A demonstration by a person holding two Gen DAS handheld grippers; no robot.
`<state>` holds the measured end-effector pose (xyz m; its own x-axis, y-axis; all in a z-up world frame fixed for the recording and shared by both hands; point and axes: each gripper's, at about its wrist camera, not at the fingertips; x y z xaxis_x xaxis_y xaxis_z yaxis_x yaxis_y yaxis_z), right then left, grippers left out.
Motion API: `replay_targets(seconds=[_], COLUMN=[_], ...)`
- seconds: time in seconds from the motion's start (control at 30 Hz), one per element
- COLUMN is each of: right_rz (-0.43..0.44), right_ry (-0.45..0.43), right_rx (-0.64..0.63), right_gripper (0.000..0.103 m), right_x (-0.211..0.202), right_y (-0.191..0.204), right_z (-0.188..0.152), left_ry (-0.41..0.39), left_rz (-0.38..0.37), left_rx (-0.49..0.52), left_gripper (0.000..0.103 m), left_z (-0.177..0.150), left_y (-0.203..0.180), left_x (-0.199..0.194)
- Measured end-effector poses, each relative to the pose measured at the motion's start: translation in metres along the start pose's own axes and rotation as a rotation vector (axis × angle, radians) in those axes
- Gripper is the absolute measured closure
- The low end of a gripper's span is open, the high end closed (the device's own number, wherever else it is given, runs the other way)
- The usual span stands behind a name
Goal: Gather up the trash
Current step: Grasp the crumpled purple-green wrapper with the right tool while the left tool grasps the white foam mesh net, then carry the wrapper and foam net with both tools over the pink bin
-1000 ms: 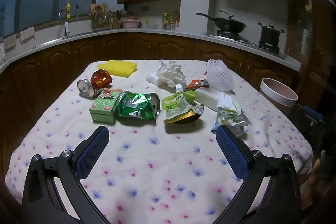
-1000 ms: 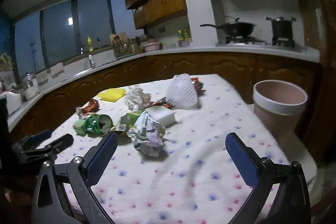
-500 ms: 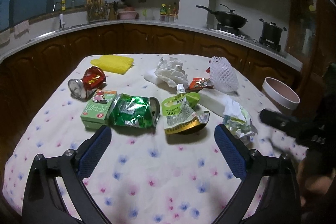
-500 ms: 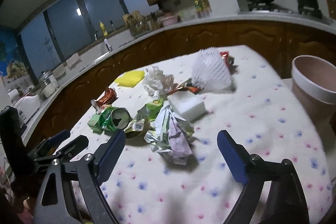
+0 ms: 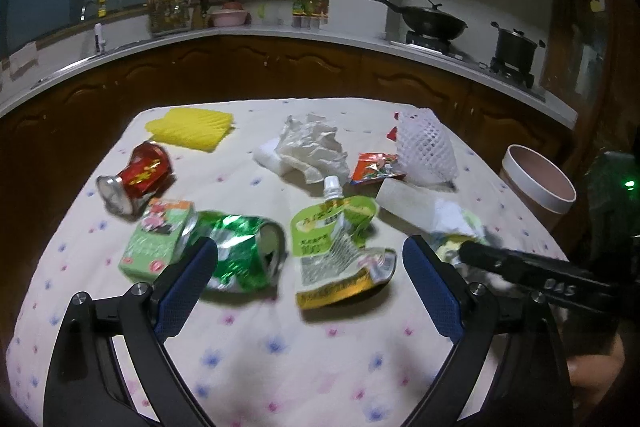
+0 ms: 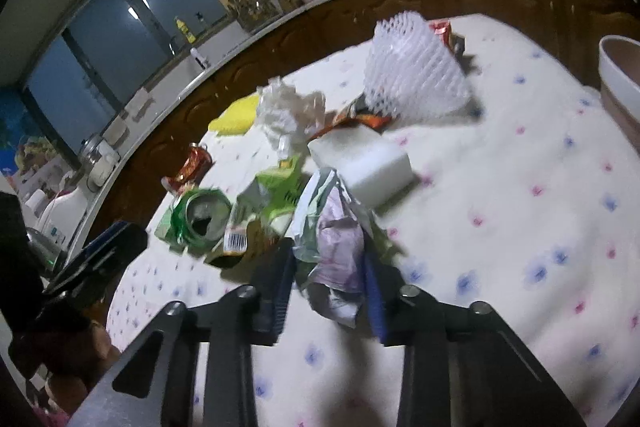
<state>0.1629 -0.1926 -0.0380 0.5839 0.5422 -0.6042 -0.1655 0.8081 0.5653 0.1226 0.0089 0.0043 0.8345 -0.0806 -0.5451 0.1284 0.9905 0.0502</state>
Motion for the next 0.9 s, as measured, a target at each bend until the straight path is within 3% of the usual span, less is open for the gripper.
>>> replay_targets(seconds=[0.33, 0.5, 0.77, 0.83, 0.9], right_rz=[-0.037, -0.081, -0.103, -0.116, -0.119], right_ry=[-0.138, -0.175, -0.199, -0.205, -0.209], right_rx=[0.08, 0.073, 0.071, 0.068, 0.071], right_gripper=[0.077, 0.077, 0.077, 0.077, 0.077], right_x=[-0.061, -0.074, -0.083, -0.082, -0.084], right_y=[-0.044, -0.058, -0.072, -0.075, -0.078], right_z=[0.037, 0.048, 0.068, 0.072, 0.074], left_ry=[0.083, 0.14, 0.214, 0.248, 0.294], left_rz=[-0.113, -0.154, -0.115, -0.127, -0.174], left_rx=[0.023, 0.059, 0.147, 0.14, 0.122], left_gripper=[0.008, 0.008, 0.009, 0.029, 0.081], left_z=[0.049, 0.08, 0.108, 0.108, 0.105], left_y=[-0.035, -0.069, -0.114, -0.117, -0.116], left_x=[0.056, 0.105, 0.172, 0.187, 0.199])
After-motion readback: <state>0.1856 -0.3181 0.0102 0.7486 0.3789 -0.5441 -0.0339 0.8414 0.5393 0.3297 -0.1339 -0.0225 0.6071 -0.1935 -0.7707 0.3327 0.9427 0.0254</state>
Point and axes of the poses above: each gripper's, at about its wrist camera, not at the fingertips, and x roughly the way its jaws point, y to its left, z to its top, and after that the axes turned 9 degrees about x, right-handed
